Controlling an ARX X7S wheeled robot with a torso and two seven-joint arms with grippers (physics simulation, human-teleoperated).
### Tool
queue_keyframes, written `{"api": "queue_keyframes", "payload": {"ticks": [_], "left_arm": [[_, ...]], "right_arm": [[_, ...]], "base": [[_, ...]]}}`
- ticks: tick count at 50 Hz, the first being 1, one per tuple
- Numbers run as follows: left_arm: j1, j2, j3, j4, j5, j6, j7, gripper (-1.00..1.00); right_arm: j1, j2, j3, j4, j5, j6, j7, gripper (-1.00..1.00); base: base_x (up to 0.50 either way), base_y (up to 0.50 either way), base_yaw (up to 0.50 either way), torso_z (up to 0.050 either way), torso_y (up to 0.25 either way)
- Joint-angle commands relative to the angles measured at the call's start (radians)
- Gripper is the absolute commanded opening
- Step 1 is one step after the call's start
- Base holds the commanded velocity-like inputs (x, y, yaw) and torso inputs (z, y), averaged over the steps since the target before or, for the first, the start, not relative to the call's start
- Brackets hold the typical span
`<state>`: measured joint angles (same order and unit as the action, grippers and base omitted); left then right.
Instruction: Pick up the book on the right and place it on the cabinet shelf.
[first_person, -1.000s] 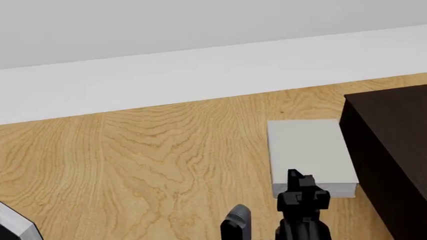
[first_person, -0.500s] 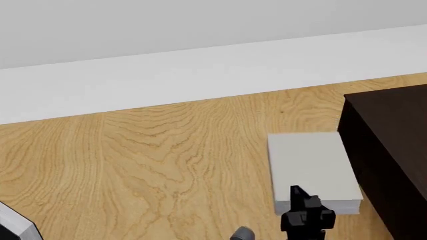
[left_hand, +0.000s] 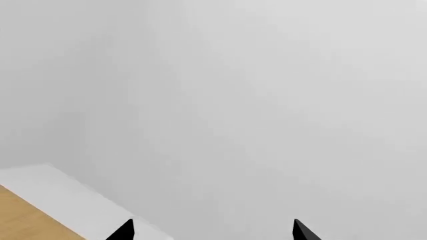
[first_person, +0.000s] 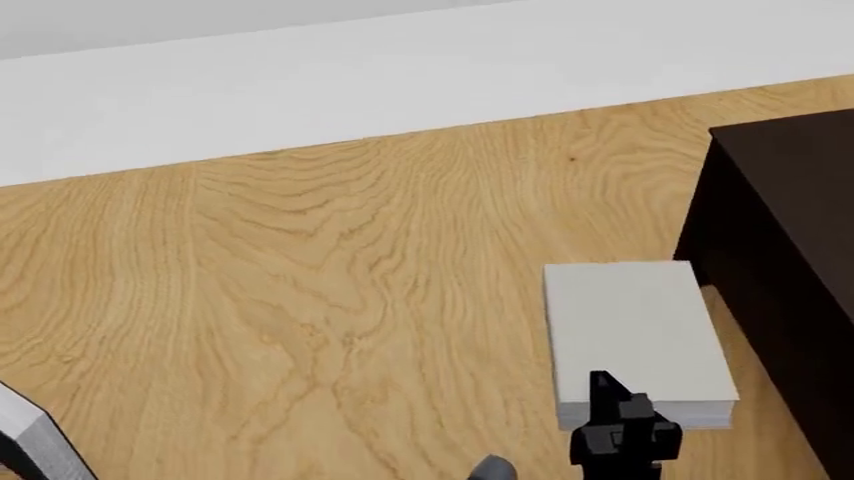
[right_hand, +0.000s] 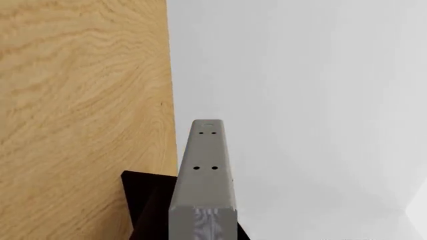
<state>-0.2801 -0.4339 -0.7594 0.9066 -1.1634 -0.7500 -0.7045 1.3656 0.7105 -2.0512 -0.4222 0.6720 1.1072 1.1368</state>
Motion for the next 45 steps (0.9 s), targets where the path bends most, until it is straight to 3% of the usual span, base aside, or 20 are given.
{"api": "queue_keyframes", "payload": {"ticks": [1,14,26,45], "left_arm": [[0.002,-0.003,0.004,0.001,0.001,0.004,-0.003,1.00],[0.010,-0.001,0.004,-0.003,0.003,0.016,0.006,1.00],[0.011,-0.005,0.008,-0.005,-0.003,0.019,0.002,1.00],[0.015,-0.011,0.014,-0.008,-0.007,0.024,-0.004,1.00]], "right_arm": [[0.059,0.013,0.041,-0.024,-0.070,0.112,0.036,-1.00],[0.076,0.004,0.048,-0.019,-0.078,0.140,0.042,-1.00],[0.052,0.003,0.079,-0.011,-0.085,0.185,0.099,-1.00],[-0.008,0.070,0.105,0.039,-0.087,0.083,0.096,-1.00]], "base": [[0.00,0.00,0.00,0.000,-0.219],[0.00,0.00,0.00,0.000,-0.176],[0.00,0.00,0.00,0.000,-0.007],[0.00,0.00,0.00,0.000,0.001]]}}
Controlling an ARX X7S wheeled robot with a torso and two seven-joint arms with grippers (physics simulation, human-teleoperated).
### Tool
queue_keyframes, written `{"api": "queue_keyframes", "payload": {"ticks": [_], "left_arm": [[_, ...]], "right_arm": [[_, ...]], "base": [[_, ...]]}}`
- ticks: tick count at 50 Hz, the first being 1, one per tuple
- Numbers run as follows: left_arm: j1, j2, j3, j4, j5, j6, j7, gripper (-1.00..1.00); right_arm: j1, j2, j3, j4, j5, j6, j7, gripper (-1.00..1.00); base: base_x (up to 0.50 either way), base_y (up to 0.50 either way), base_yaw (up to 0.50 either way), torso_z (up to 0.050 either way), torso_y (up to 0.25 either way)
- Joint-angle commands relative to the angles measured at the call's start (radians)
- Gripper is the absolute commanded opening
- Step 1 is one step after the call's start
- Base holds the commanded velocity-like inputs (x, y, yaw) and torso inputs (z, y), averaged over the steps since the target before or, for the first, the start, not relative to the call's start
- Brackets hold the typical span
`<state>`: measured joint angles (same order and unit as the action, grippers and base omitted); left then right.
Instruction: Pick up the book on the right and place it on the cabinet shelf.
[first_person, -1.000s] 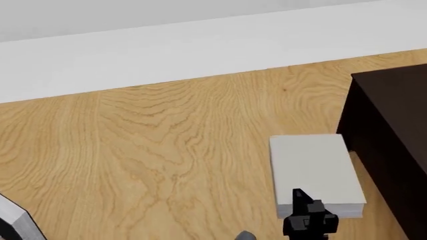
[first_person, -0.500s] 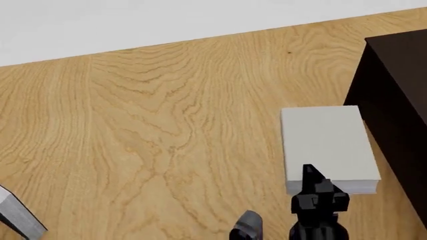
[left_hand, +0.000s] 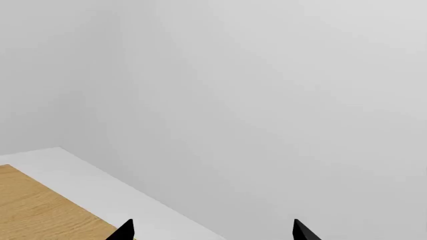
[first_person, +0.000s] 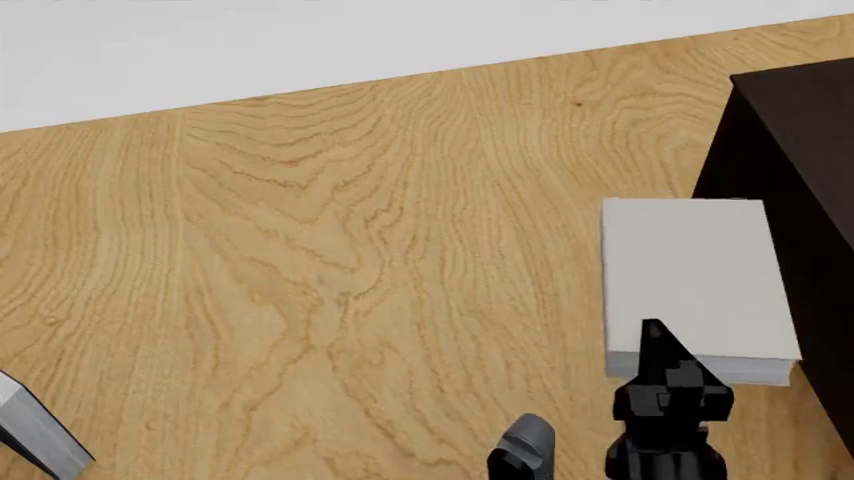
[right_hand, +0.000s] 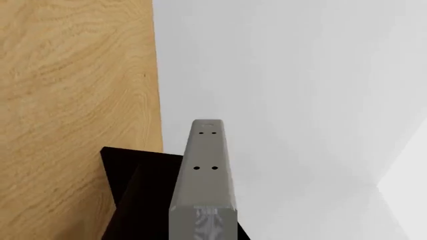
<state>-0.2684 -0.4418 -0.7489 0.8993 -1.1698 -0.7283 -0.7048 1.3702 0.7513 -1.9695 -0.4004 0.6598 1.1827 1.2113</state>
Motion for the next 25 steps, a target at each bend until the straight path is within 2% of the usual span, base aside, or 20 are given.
{"api": "queue_keyframes", "payload": {"ticks": [1,25], "left_arm": [[0.003,-0.004,0.004,0.000,0.000,0.002,-0.004,1.00],[0.009,-0.010,0.012,0.001,0.004,0.009,-0.012,1.00]], "right_arm": [[-0.014,0.030,0.023,0.018,-0.075,0.004,0.021,-1.00],[-0.037,0.084,0.021,0.126,-0.096,-0.118,-0.045,-1.00]], "base": [[0.00,0.00,0.00,0.000,0.000],[0.00,0.00,0.00,0.000,0.001]]}}
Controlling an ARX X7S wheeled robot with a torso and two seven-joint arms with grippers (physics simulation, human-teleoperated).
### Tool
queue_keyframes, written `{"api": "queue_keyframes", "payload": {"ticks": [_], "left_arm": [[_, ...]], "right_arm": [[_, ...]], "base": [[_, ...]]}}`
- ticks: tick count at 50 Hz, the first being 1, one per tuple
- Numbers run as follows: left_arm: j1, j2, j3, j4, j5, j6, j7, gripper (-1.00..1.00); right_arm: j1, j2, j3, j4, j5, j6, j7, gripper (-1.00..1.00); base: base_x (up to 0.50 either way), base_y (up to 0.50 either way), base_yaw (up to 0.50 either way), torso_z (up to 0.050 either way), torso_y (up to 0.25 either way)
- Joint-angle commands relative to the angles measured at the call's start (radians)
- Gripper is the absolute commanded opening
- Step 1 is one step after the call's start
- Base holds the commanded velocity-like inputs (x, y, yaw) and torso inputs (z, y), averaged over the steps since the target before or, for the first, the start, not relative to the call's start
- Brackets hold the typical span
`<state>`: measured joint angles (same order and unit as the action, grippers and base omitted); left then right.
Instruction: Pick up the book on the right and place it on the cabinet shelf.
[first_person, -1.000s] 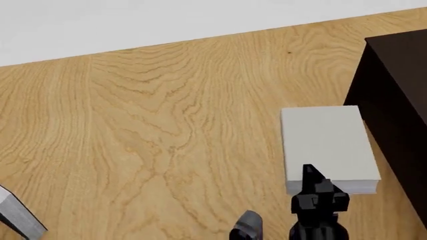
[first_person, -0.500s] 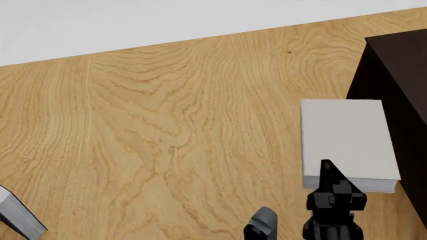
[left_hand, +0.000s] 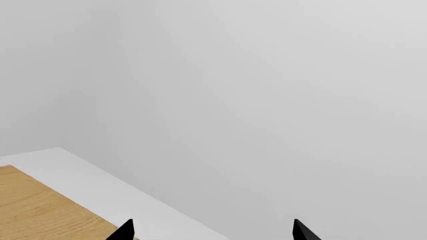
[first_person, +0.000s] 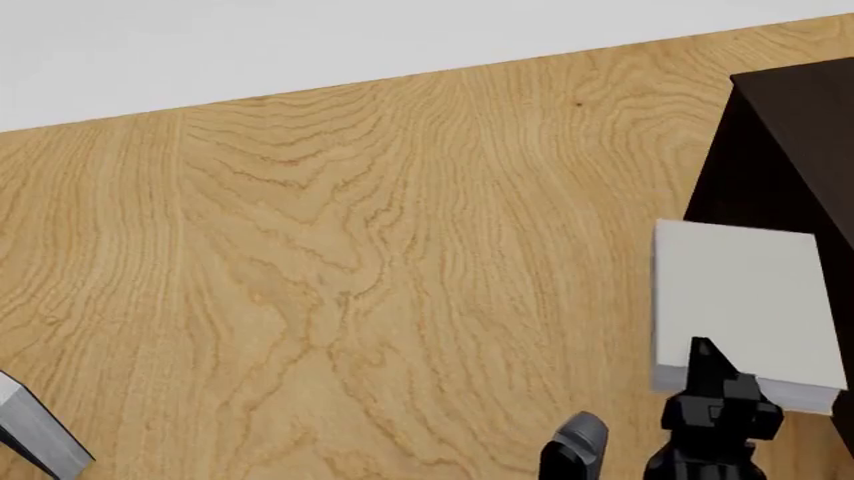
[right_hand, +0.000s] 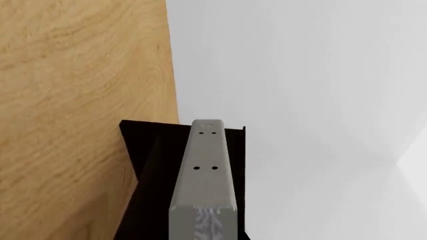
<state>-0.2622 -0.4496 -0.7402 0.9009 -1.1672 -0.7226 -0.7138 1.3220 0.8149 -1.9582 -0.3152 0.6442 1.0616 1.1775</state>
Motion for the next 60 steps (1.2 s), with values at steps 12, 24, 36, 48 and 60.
{"api": "queue_keyframes", "payload": {"ticks": [12,24,36,48,60], "left_arm": [[0.004,-0.008,0.006,-0.001,-0.001,0.005,-0.009,1.00],[0.004,-0.012,0.014,-0.003,0.004,0.008,-0.011,1.00],[0.008,-0.014,0.017,-0.005,0.005,0.012,-0.011,1.00],[0.009,-0.024,0.029,-0.003,0.017,0.011,-0.011,1.00],[0.013,-0.023,0.029,-0.005,0.017,0.019,-0.008,1.00]], "right_arm": [[0.022,0.017,-0.005,0.129,-0.103,-0.078,-0.094,-1.00],[0.019,0.001,-0.005,0.212,-0.115,-0.144,-0.151,-1.00],[0.016,-0.020,0.006,0.289,-0.116,-0.221,-0.217,-1.00],[0.007,-0.047,0.006,0.336,-0.126,-0.226,-0.230,-1.00],[0.009,-0.046,0.020,0.345,-0.113,-0.172,-0.210,-1.00]], "base": [[0.00,0.00,0.00,0.000,0.001],[0.00,0.00,0.00,0.000,0.002],[0.00,0.00,0.00,0.000,0.001],[0.00,0.00,0.00,0.000,-0.048],[0.00,0.00,0.00,0.000,-0.144]]}}
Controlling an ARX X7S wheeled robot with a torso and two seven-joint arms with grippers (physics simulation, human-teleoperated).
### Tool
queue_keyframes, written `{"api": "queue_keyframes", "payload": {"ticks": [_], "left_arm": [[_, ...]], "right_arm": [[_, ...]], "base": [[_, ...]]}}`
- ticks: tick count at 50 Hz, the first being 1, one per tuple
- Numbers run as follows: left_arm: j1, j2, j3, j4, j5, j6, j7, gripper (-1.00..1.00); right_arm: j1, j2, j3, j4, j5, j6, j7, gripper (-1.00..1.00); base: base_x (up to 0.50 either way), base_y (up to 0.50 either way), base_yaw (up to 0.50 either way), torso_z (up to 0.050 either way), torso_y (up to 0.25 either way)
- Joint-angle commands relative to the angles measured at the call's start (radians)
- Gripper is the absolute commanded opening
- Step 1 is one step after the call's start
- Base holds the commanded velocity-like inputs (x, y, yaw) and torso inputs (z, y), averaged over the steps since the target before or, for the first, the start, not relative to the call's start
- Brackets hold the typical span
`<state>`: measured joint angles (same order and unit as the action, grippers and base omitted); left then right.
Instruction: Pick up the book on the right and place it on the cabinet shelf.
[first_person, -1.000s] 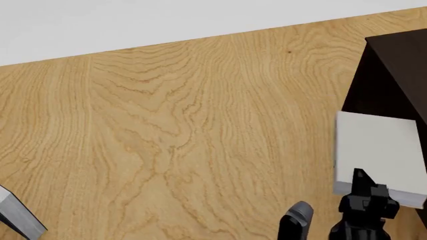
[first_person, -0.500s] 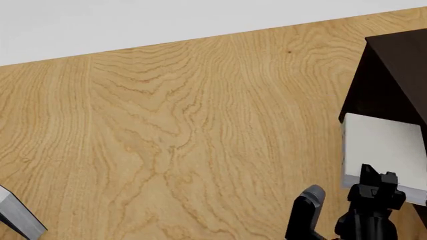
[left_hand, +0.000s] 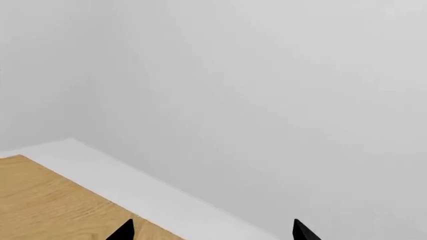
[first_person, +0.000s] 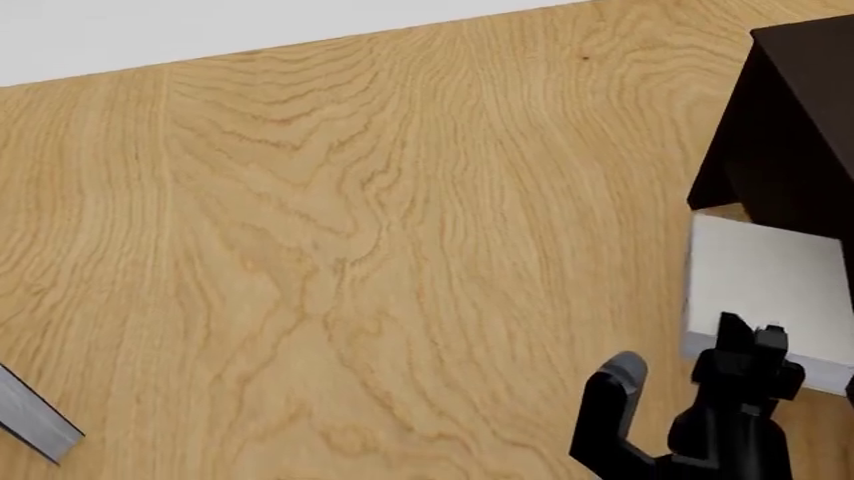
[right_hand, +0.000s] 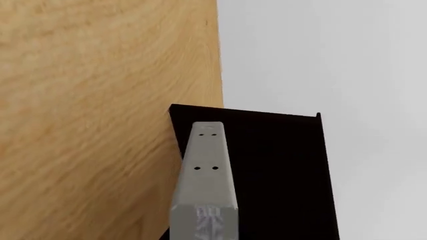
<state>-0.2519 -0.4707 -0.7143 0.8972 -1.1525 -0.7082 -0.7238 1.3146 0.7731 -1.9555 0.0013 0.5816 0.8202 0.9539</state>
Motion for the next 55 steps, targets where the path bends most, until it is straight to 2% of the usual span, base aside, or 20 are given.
{"api": "queue_keyframes", "payload": {"ticks": [1,11,26,40,55], "left_arm": [[0.003,-0.002,0.004,-0.001,0.003,0.004,0.001,1.00],[0.007,0.004,-0.004,-0.003,-0.009,0.018,0.005,1.00],[0.004,-0.008,0.010,-0.001,-0.006,0.012,-0.010,1.00],[0.008,-0.009,0.015,-0.003,0.001,0.019,-0.006,1.00],[0.012,-0.013,0.014,-0.003,-0.007,0.024,-0.010,1.00]], "right_arm": [[0.017,-0.005,0.021,0.031,-0.049,0.077,0.019,-1.00],[0.024,-0.001,0.056,0.075,-0.021,0.176,0.069,-1.00],[-0.004,0.020,0.109,0.123,0.029,0.129,0.042,-1.00],[-0.030,0.010,0.097,0.185,0.026,0.013,-0.071,-1.00],[-0.039,-0.014,0.106,0.275,0.070,-0.107,-0.272,-1.00]], "base": [[0.00,0.00,0.00,0.000,-0.137],[0.00,0.00,0.00,0.000,-0.084],[0.00,0.00,0.00,0.000,0.000],[0.00,0.00,0.00,0.000,0.000],[0.00,0.00,0.00,0.000,-0.002]]}}
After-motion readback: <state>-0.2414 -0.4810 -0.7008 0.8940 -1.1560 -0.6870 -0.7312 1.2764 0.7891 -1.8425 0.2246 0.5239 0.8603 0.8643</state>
